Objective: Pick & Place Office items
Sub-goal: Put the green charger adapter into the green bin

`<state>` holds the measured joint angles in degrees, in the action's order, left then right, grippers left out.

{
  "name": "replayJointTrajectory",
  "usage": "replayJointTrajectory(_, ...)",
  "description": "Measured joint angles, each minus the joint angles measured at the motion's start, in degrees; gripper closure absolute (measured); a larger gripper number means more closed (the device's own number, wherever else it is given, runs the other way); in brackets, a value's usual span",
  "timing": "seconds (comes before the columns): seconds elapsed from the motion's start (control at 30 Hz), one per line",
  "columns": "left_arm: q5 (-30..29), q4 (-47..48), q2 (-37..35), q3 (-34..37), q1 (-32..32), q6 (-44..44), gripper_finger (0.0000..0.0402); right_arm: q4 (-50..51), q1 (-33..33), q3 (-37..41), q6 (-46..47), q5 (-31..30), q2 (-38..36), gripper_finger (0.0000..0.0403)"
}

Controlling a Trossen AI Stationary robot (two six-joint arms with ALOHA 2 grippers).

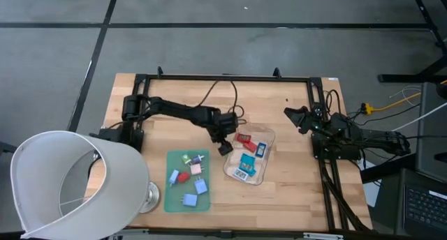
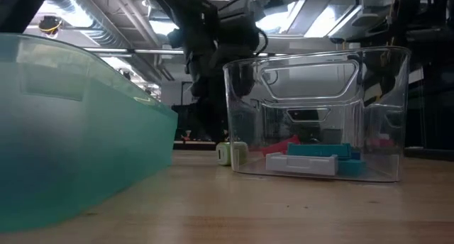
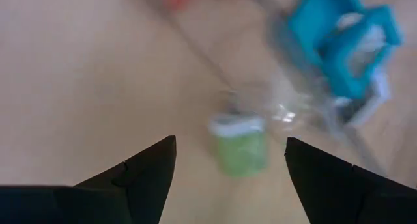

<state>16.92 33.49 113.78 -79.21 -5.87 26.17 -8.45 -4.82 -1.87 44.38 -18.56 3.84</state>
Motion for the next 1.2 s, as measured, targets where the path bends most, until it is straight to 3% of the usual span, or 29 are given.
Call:
replayJointTrajectory(0.27, 1.1, -6.2, 1.3, 0.0, 3.3, 7.8, 0.0121, 0.9, 0.0, 0.0, 0.0, 0.2, 0.0, 0.0202)
replayJointTrajectory(0.57, 1.1, -12.3, 1.2, -0.1, 1.9, 12.3, 0.0121, 1.7, 0.0, 0.0, 0.2, 0.2, 0.0, 0.0202)
replayJointTrajectory(0.7, 0.7, -7.2, 1.2, -0.1, 1.5, 7.1, 0.0121, 1.8, 0.0, 0.0, 0.2, 0.3, 0.0, 0.0202)
replayJointTrajectory(0.97, -3.8, -1.4, 1.2, -0.1, 4.3, -15.7, 0.0121, 1.8, 0.0, 0.0, 0.2, 0.6, 0.0, 0.0202)
replayJointTrajectory(1.2, -3.3, -2.8, 1.2, -0.2, 5.1, -20.3, 0.0121, 2.0, 0.0, 0.0, 0.2, 0.6, 0.0, 0.0202)
